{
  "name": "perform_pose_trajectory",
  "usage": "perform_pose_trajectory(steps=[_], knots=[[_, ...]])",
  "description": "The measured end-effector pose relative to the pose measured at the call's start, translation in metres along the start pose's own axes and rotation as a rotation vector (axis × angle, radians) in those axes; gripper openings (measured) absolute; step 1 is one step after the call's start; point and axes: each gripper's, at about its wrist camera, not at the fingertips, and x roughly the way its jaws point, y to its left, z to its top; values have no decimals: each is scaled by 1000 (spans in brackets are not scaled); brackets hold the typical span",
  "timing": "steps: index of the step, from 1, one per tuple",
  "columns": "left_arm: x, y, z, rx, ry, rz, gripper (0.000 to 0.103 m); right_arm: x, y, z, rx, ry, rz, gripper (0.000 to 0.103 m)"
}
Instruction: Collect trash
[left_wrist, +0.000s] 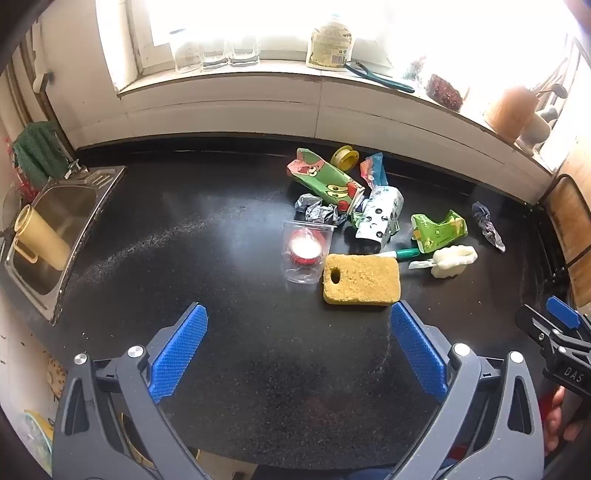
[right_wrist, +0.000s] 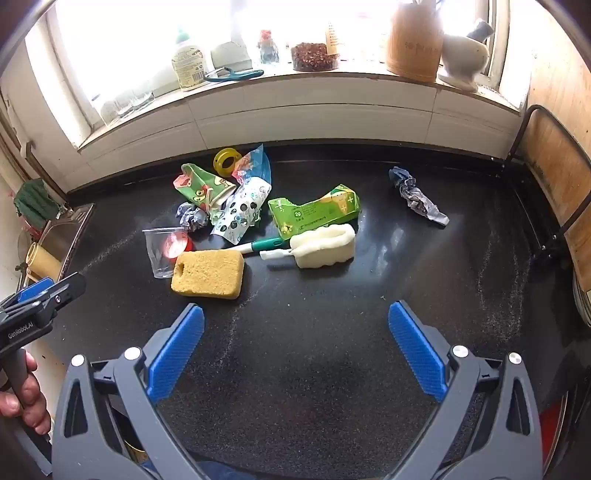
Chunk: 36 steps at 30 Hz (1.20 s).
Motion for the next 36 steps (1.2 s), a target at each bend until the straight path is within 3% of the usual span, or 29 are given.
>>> perform_pose_trajectory(steps=[36], knots=[[9, 0, 1, 19, 20, -5, 97, 7, 7, 3, -21, 21, -13, 97]])
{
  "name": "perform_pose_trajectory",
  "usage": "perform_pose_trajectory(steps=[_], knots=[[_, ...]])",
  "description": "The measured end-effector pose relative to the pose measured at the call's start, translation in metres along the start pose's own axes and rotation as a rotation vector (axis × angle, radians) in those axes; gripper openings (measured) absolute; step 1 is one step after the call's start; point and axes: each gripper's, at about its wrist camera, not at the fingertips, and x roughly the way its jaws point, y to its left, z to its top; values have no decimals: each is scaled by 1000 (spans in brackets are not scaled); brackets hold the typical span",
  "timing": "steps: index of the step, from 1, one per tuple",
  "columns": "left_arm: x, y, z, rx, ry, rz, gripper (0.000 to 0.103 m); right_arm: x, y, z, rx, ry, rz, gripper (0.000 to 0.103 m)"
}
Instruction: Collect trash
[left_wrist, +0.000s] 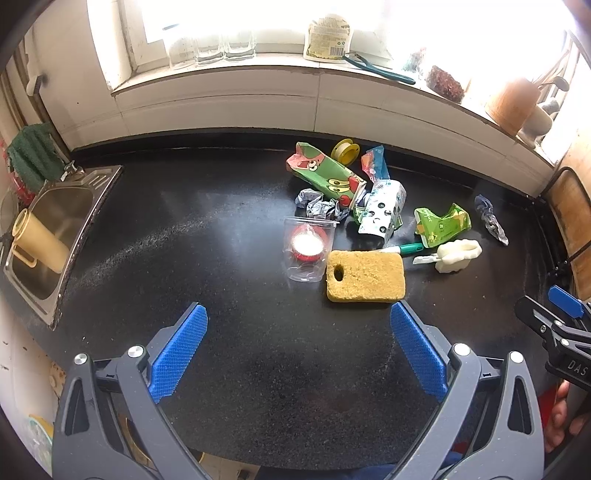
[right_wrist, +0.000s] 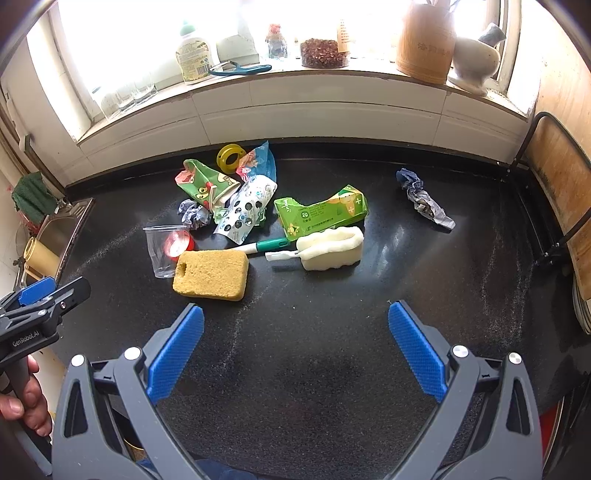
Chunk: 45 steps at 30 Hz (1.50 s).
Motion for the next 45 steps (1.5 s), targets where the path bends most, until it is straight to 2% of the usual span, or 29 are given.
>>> perform_pose_trajectory(steps=[45], knots=[[6, -1, 2, 6, 7, 4, 97, 3, -3, 5, -3, 13, 1, 97]])
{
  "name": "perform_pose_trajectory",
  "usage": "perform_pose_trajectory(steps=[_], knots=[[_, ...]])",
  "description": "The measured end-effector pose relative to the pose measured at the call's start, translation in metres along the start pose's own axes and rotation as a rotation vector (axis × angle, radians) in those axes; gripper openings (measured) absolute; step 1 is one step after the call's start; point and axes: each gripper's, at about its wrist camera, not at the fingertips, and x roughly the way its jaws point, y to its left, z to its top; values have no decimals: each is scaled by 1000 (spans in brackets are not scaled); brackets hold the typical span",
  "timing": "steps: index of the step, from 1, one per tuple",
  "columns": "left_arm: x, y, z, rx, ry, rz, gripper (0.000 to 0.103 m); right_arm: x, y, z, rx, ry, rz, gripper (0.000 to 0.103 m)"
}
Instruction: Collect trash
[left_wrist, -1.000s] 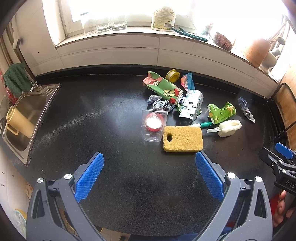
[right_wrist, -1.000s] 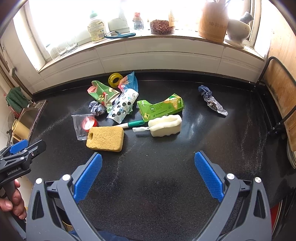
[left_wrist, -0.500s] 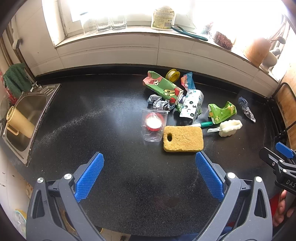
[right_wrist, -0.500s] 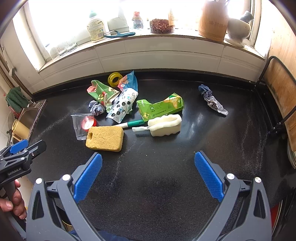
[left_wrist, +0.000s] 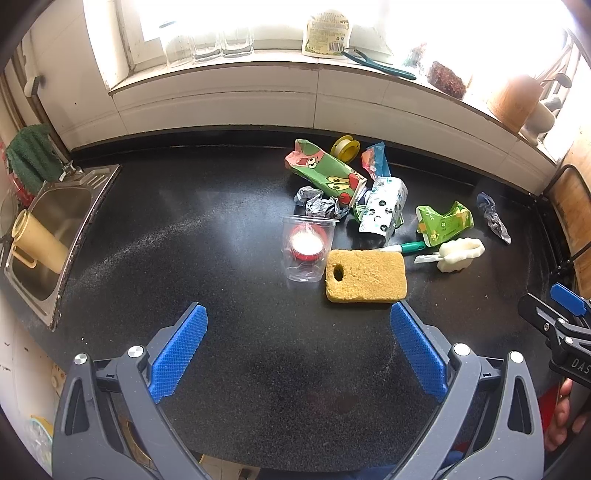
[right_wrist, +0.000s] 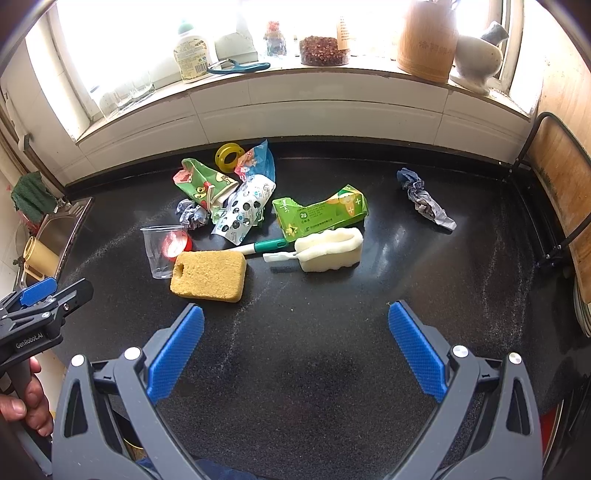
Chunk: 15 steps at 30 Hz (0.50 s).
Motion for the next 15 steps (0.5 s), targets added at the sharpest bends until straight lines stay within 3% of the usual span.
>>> perform_pose_trajectory(steps=[15], knots=[[27, -6, 7, 26, 27, -29, 97, 31, -13, 7, 5, 13, 20, 97]])
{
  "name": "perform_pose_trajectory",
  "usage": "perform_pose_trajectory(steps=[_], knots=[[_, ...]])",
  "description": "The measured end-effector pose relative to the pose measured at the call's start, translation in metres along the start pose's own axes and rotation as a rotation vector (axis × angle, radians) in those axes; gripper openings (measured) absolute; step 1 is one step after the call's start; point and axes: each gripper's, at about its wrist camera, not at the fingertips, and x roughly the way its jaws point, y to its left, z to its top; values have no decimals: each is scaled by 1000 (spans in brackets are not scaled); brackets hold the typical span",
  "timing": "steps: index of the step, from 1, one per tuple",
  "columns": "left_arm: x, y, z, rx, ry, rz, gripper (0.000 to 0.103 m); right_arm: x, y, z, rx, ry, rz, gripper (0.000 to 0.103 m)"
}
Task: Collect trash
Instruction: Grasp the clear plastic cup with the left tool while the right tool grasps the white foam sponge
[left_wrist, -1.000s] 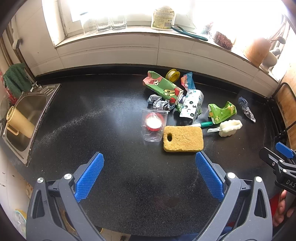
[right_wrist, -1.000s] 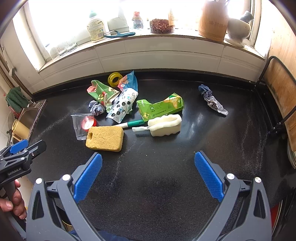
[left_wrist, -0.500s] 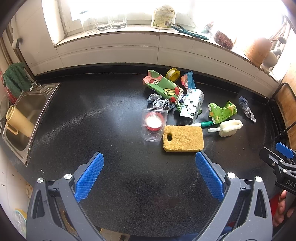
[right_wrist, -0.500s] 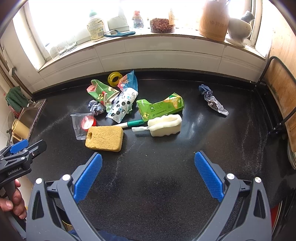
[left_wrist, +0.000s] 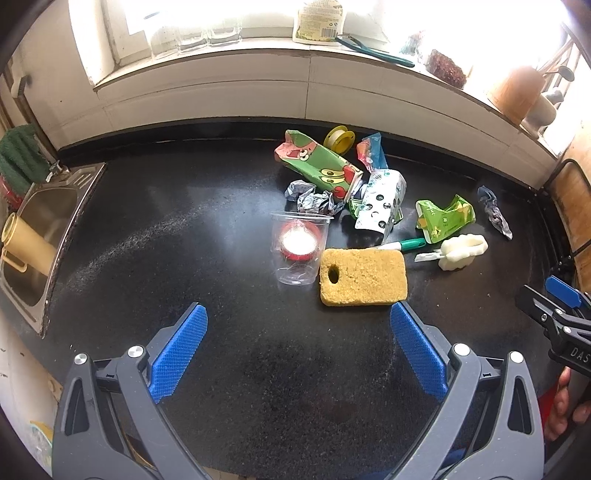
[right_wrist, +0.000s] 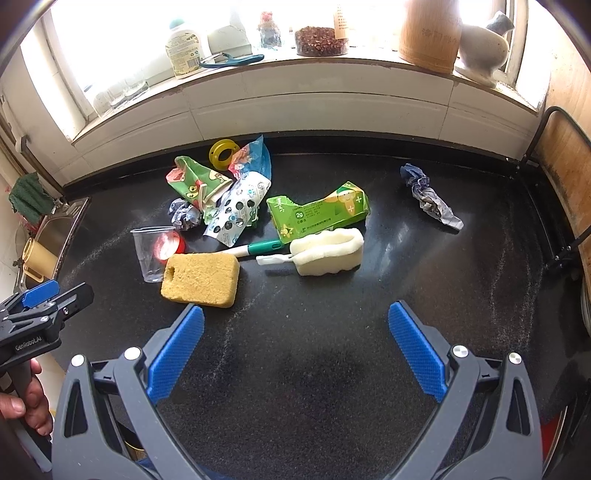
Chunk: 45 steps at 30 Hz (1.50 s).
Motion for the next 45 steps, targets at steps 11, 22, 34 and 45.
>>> perform_pose_trajectory(steps=[11, 22, 34, 45], knots=[[82, 4, 17, 32, 38, -63, 97, 87, -46, 19, 166, 140, 44, 97], [151, 9, 42, 25, 71, -49, 81, 150, -51, 36, 216, 215, 37, 78], [104, 19, 41, 0, 28, -67, 51, 112, -54, 34, 201, 142, 98, 9], [38, 30, 2, -33, -23, -59, 51, 50, -35, 15, 120, 37, 115, 8]])
